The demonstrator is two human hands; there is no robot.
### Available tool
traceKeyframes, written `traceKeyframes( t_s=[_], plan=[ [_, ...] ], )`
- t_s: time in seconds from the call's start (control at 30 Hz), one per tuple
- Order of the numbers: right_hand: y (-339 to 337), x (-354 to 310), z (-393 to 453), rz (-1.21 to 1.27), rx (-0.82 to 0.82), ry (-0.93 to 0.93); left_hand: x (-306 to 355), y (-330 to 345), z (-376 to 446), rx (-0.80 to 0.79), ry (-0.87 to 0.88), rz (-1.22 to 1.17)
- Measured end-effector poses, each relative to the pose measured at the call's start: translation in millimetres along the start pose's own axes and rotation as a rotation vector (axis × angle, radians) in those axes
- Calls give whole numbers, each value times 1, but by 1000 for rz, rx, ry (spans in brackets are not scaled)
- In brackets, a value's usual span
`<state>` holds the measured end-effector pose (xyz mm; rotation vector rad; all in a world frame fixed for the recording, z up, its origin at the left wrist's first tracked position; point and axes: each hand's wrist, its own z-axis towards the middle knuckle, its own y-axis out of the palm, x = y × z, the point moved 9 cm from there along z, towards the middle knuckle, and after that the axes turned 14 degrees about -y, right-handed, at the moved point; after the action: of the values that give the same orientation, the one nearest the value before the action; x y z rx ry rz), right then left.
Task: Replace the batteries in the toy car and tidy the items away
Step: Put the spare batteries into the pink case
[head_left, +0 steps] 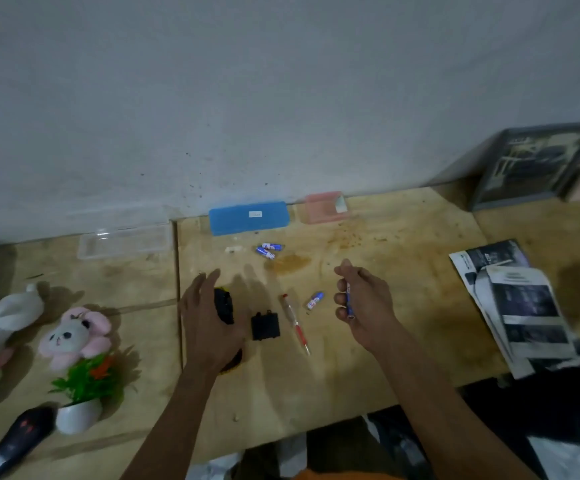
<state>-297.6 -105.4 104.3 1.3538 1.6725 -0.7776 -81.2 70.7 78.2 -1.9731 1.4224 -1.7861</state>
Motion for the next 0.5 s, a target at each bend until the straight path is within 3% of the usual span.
traceKeyframes(
  t_s=[0.17, 0.33, 0.5],
  plan=[
    [-19, -22, 62, -68, -7, -118, 89, 47, 15, 26, 225, -10],
    [-29, -27, 139, -168, -30, -157, 134, 121, 59, -55, 209, 120],
    [-14, -1, 202, -244, -59, -79, 156, 174, 105, -20, 233, 252]
  ],
)
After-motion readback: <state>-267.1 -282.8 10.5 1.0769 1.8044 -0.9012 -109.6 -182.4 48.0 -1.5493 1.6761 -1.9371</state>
